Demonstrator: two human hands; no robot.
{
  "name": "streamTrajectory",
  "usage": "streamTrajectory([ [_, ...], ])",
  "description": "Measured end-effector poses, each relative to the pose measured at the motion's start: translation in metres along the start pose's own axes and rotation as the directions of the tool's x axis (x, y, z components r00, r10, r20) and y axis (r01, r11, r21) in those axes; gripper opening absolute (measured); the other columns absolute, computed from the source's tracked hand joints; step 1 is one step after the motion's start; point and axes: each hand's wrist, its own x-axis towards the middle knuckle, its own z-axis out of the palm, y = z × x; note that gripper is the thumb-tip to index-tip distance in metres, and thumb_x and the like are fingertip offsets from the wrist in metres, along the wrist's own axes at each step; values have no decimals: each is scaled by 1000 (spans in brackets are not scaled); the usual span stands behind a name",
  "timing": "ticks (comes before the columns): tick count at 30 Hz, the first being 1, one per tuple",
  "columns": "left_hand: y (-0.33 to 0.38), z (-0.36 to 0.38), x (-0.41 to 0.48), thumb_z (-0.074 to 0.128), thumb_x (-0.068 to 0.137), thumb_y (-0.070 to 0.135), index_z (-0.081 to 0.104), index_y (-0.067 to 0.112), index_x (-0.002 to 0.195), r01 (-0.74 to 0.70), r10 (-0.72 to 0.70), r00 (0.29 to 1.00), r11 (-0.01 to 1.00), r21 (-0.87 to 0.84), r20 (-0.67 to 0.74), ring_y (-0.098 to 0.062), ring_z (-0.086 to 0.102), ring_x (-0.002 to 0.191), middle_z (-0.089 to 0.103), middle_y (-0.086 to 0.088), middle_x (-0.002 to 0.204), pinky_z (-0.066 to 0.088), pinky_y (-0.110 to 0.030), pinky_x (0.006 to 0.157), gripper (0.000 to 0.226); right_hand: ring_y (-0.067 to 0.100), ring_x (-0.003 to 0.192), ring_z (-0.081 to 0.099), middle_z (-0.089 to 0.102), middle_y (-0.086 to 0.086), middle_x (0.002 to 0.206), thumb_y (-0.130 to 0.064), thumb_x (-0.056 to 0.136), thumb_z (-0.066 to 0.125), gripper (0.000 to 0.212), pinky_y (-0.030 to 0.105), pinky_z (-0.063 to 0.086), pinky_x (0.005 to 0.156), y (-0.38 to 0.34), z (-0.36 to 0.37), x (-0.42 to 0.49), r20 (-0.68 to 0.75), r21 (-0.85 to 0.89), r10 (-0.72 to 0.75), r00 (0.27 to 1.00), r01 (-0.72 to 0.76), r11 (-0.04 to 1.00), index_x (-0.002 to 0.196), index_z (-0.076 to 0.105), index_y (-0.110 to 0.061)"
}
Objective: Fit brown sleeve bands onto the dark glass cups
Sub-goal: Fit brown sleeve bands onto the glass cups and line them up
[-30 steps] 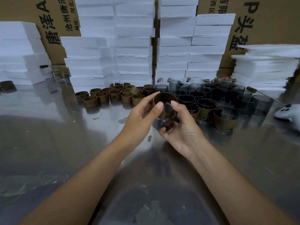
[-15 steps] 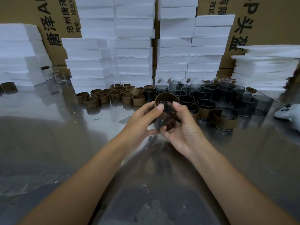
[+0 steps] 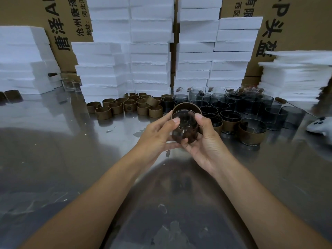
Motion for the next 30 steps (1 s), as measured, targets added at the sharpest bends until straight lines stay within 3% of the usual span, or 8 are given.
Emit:
streamTrajectory([
  [7, 2, 1, -2, 53, 88, 42, 74, 32, 96, -2, 6, 997, 999, 48, -72, -24, 72, 84, 74, 1, 99, 57, -31, 70, 24, 20, 76, 68, 73, 8, 81, -36, 59, 71, 35, 18, 51, 50, -1, -1, 0, -19, -43, 4, 1000, -5, 999, 88, 70, -16],
  [13, 5, 1, -3, 50, 97, 35, 75, 26, 95, 2, 0, 996, 1000, 24, -94, -26, 72, 78, 74, -1, 99, 57, -31, 67, 26, 16, 68, 70, 74, 7, 77, -40, 57, 72, 43, 20, 53, 50, -1, -1, -1, -20, -44, 3, 1000, -4, 999, 92, 69, -15],
  [24, 5, -1, 0, 54, 94, 34, 72, 22, 102, -7, 7, 995, 1000, 2, -102, -27, 71, 85, 73, -5, 103, 57, -35, 69, 23, 16, 68, 71, 73, 7, 81, -43, 57, 72, 52, 22, 52, 49, 0, -3, 2, -23, -24, -17, 1000, 17, 1000, 101, 67, -16],
  [30, -1, -3, 4, 60, 91, 29, 70, 17, 104, -2, -6, 991, 998, -63, -135, -20, 71, 89, 74, -4, 100, 57, -30, 73, 20, 16, 74, 73, 75, 6, 82, -49, 56, 71, 52, 21, 55, 57, 5, -1, 7, -55, 4, -24, 998, 24, 1000, 90, 68, -10],
])
